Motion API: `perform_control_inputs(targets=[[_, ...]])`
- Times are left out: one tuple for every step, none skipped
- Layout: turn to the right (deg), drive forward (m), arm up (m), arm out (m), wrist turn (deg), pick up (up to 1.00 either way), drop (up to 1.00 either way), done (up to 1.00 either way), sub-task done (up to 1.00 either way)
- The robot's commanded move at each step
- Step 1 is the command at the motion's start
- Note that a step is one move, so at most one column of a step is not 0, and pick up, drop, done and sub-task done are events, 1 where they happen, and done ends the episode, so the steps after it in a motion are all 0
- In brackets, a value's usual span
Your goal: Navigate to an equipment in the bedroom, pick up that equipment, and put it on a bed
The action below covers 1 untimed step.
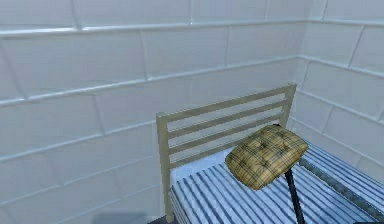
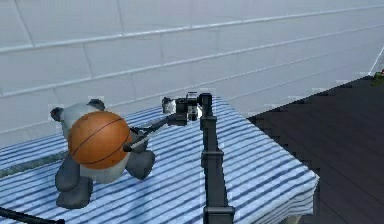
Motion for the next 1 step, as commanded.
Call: perform_control_inputs(targets=[[0.0, 0.0, -0.32, 0.0, 0.0, 0.0, 0.0, 0.0, 0.0]])
